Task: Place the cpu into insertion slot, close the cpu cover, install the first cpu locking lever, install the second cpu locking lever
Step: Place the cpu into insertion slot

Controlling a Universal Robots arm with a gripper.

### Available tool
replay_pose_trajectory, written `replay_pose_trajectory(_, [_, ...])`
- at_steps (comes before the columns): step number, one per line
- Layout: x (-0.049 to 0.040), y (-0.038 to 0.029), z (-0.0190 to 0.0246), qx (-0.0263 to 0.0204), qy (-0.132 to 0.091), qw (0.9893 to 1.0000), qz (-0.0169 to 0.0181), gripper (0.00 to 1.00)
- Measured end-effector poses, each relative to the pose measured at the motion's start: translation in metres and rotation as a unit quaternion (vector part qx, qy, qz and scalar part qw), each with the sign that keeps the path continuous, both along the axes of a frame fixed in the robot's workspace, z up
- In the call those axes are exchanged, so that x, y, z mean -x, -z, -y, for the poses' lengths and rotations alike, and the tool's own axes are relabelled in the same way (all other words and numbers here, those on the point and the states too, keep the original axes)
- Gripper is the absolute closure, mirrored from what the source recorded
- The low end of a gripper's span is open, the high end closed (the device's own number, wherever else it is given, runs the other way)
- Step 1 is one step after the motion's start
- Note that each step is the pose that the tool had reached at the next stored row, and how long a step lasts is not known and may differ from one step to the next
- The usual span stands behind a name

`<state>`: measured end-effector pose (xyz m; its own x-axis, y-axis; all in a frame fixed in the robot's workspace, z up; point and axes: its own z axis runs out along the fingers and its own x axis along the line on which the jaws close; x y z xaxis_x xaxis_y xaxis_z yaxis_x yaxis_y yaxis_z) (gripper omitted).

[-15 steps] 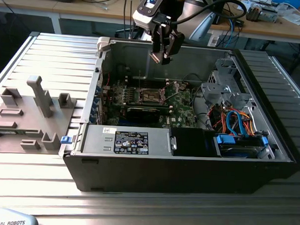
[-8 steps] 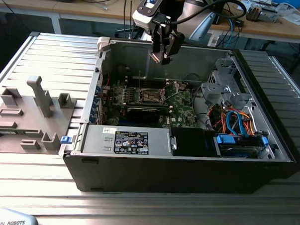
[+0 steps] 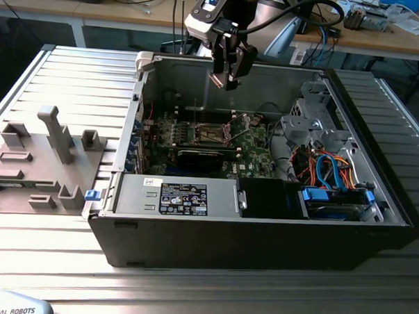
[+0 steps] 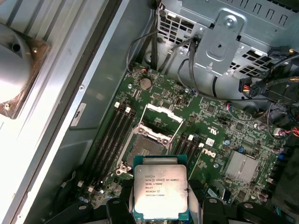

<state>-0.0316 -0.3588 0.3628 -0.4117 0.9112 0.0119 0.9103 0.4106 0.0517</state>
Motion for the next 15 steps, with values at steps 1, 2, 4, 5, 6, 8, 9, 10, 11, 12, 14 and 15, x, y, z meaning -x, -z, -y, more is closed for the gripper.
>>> replay_pose_trajectory(1, [0.0000,0.0000,0.0000,0.0000,0.000,1.0000,0.0000,0.46])
replay_pose_trajectory(2, [0.0000,0.0000,0.0000,0.0000,0.001,1.0000,0.0000,0.46])
replay_pose_trajectory(4, [0.0000,0.0000,0.0000,0.0000,0.002,1.0000,0.0000,0.46])
replay_pose_trajectory(5, [0.0000,0.0000,0.0000,0.0000,0.002,1.0000,0.0000,0.46])
replay_pose_trajectory(6, [0.0000,0.0000,0.0000,0.0000,0.002,1.0000,0.0000,0.46])
replay_pose_trajectory(8, [0.0000,0.0000,0.0000,0.0000,0.003,1.0000,0.0000,0.46])
replay_pose_trajectory(9, [0.0000,0.0000,0.0000,0.0001,0.003,1.0000,0.0000,0.46])
replay_pose_trajectory(10, [0.0000,0.0000,0.0000,0.0000,0.004,1.0000,0.0000,0.46])
replay_pose_trajectory(11, [0.0000,0.0000,0.0000,0.0000,0.004,1.0000,0.0000,0.46])
replay_pose_trajectory(12, [0.0000,0.0000,0.0000,0.0000,0.005,1.0000,0.0000,0.46])
replay_pose_trajectory(14, [0.0000,0.0000,0.0000,0.0000,0.006,1.0000,0.0000,0.46])
replay_pose_trajectory(15, [0.0000,0.0000,0.0000,0.0000,0.006,1.0000,0.0000,0.46])
